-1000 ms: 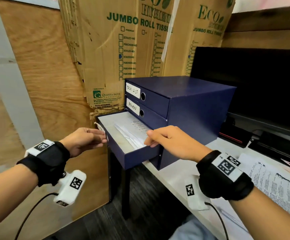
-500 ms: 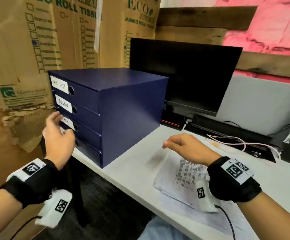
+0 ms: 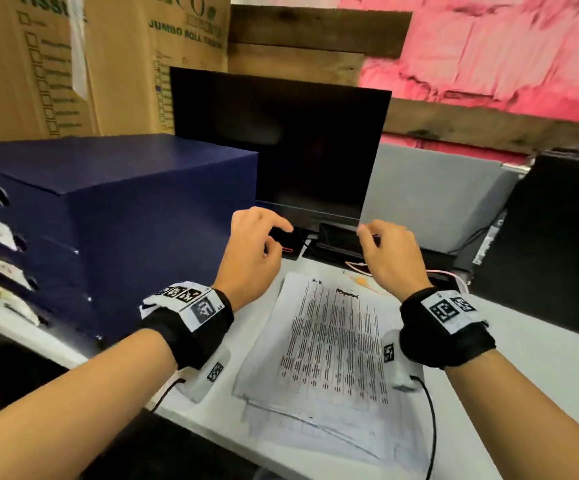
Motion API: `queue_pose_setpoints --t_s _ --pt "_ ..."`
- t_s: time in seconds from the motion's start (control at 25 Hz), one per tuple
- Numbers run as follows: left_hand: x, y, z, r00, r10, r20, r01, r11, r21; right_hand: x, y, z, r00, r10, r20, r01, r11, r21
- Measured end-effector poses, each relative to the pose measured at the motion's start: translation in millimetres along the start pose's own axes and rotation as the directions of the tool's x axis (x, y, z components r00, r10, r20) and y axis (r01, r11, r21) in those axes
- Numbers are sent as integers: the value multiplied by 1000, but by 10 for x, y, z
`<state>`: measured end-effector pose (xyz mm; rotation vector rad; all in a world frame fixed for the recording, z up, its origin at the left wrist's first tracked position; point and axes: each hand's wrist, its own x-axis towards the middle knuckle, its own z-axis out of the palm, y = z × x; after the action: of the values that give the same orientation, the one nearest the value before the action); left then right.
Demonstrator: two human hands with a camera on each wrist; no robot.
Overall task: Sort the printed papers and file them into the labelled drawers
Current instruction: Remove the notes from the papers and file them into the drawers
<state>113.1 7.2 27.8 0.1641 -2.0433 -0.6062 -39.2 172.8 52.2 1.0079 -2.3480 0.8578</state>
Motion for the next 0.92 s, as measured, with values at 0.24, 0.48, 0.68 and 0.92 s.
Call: queue_pose_setpoints --t_s 0.24,0.48,0.68,0.92 --pt "47 -598 767 896 -375 239 263 880 394 -232 205 760 909 65 412 38 971 -238" --pt "-92 -856 1101 740 -519 428 321 831 454 -461 320 1110 678 146 720 1 980 -200" --pt "-112 -727 1108 726 -528 441 402 846 351 -432 267 1125 713 214 668 -98 973 -207" --pt "-133 -585 1008 687 -292 666 284 951 124 -389 274 1077 826 299 479 -191 946 -261"
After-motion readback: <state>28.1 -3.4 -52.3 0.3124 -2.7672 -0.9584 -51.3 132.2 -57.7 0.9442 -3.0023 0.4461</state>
